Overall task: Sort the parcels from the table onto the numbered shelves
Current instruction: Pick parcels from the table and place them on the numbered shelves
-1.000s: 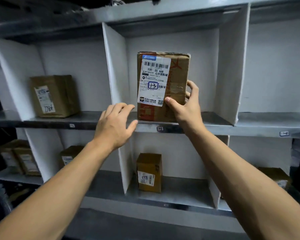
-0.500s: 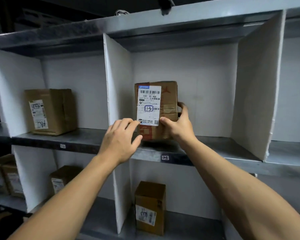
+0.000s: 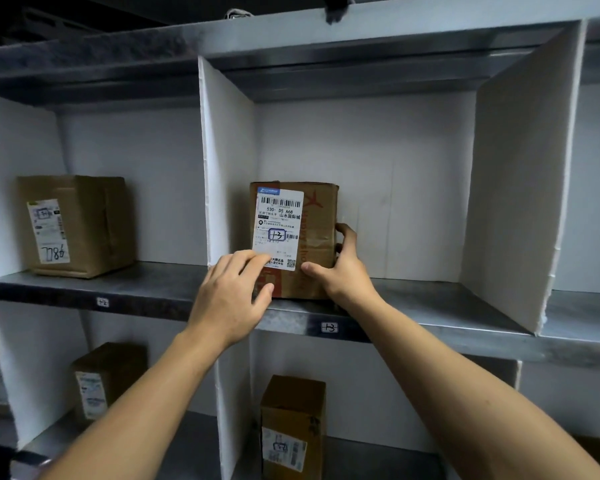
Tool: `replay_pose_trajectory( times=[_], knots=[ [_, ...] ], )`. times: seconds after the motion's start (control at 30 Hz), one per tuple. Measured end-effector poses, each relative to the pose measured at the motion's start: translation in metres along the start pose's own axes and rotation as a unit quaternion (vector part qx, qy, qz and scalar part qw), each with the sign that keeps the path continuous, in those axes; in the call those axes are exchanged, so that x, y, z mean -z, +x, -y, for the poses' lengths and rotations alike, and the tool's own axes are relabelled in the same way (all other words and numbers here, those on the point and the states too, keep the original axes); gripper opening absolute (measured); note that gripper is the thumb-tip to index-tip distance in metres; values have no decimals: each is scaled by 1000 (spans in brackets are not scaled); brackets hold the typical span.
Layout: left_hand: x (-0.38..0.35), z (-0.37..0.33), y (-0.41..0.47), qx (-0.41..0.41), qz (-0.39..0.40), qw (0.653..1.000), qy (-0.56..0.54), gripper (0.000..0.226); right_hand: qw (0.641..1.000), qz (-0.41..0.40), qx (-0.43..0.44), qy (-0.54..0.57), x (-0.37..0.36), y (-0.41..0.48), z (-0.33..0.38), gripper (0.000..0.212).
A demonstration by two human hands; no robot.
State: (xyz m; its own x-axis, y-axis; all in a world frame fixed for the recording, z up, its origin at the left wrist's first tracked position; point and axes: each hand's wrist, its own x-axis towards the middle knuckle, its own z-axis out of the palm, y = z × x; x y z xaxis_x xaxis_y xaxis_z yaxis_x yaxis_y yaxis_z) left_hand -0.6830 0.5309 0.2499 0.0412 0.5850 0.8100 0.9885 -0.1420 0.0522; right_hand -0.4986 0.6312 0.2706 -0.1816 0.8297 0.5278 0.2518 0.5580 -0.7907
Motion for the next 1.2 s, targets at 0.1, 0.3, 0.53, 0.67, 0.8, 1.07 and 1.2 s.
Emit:
replay_pose_trajectory(
  times=[0.1,0.3,0.53,0.67,0.8,1.07,1.2],
  knots=[
    [-1,3,-2,-2,-2,1000,-14,47,1000,-17,-5,-23,-3,-3,1,92],
    [8,12,-9,-17,26,999,-30,51,998,-34,-32,-47,-2,-17,8,91],
    [26,23,-32,-44,67,995,-59,50,985,-98,-19,-142,3,-62,21,54],
    [29,19,-55,-56,96,988,-104,52,941,-86,89,-316,2,-122,19,34],
    [23,-7,-80,-92,118,978,-145,50,871,-66,86,-479,15,-183,7,35],
    [-3,-105,-135,-187,213,939,-193,51,762,-41,-82,-641,84,-315,-13,30],
    [-15,-167,-163,-237,263,907,-225,50,733,-54,-151,-661,127,-381,-20,28]
  ],
)
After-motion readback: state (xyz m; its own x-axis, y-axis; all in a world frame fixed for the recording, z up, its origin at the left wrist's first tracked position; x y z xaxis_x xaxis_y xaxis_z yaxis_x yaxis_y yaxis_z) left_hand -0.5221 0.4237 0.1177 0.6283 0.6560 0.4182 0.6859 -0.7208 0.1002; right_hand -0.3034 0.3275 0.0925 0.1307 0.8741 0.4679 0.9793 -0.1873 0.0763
